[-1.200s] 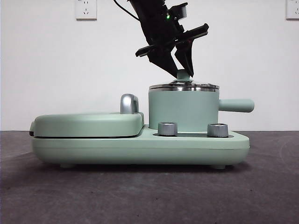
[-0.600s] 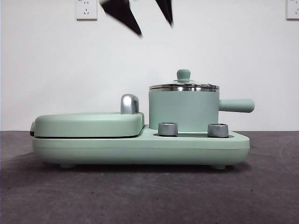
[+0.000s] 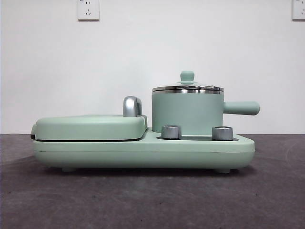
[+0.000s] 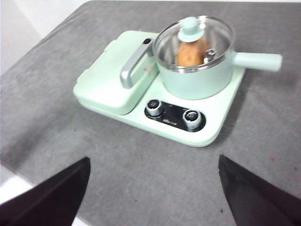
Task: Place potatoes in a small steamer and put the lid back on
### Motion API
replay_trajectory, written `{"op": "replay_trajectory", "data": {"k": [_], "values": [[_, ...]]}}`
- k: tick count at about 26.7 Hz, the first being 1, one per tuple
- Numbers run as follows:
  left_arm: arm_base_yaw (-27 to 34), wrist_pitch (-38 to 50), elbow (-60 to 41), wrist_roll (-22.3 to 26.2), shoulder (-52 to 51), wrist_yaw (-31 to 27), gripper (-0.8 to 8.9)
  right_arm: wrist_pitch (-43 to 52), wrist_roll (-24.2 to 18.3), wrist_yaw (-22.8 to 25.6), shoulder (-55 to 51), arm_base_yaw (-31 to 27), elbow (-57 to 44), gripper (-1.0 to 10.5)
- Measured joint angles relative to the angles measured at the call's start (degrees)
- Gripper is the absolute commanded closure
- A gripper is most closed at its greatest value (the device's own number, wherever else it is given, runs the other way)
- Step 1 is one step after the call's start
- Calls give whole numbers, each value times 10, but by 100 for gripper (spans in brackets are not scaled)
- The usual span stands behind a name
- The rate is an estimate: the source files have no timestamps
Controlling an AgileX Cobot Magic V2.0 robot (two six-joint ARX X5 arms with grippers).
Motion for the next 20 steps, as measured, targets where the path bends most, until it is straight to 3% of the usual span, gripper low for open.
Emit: {"op": "replay_trajectory", "data": {"k": [12,20], "values": [[0,129,-409,-22,-336,1,378,6,-33,-31,42,0,0,515],[0,162,-550,-54,-463,0,378,32,-41,-31,54,0,0,515]]}}
